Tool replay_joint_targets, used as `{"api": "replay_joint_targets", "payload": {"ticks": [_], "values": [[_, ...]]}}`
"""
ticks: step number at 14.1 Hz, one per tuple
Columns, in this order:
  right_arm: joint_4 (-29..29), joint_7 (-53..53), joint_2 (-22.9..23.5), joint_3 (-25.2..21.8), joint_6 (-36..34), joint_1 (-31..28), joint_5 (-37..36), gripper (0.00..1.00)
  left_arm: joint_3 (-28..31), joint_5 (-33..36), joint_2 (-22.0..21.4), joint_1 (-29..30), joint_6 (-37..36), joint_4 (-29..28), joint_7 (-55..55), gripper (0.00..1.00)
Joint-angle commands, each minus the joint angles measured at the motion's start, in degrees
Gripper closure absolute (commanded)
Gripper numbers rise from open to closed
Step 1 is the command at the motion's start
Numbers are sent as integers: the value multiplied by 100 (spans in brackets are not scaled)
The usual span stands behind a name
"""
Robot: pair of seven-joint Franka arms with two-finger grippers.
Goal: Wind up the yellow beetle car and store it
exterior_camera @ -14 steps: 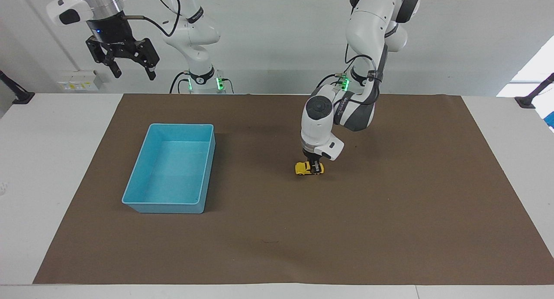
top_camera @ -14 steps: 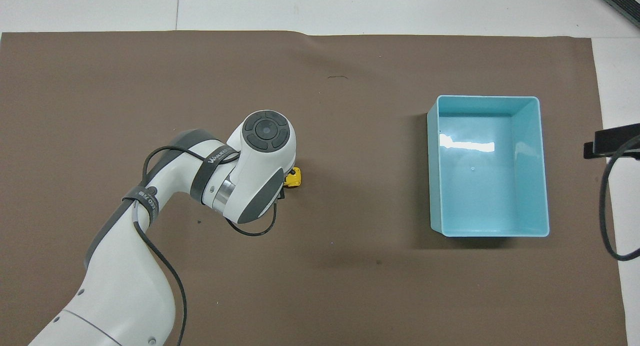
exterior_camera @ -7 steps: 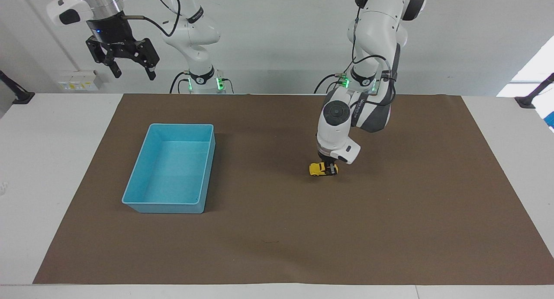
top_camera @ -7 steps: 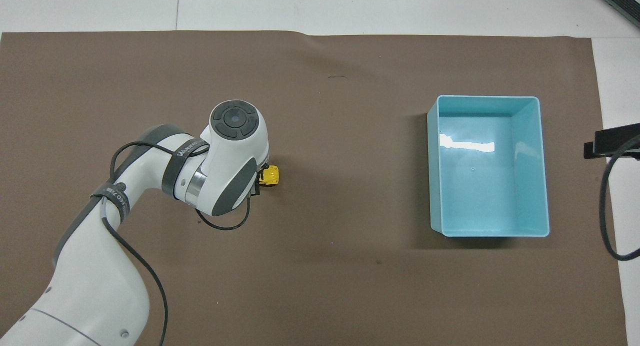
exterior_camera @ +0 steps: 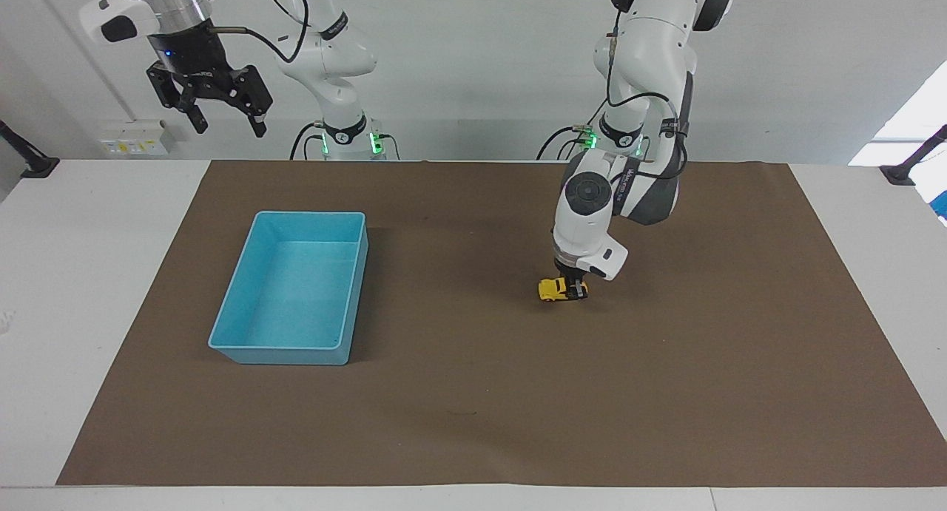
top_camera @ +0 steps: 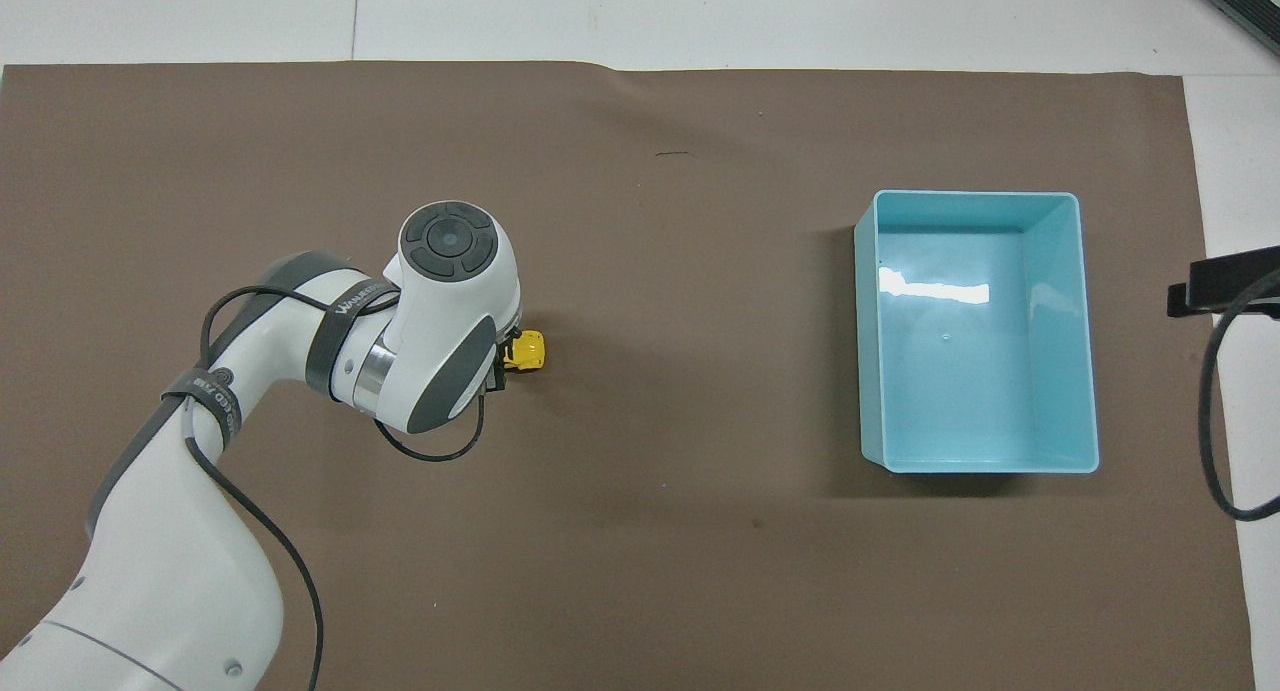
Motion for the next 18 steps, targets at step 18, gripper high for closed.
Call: {"api": "replay_joint_targets", "payload": {"ticks": [18], "values": [[-28,93,-61,17,-73,-43,58,0,-10,155,-809,417,-620,196,1197,0]]}}
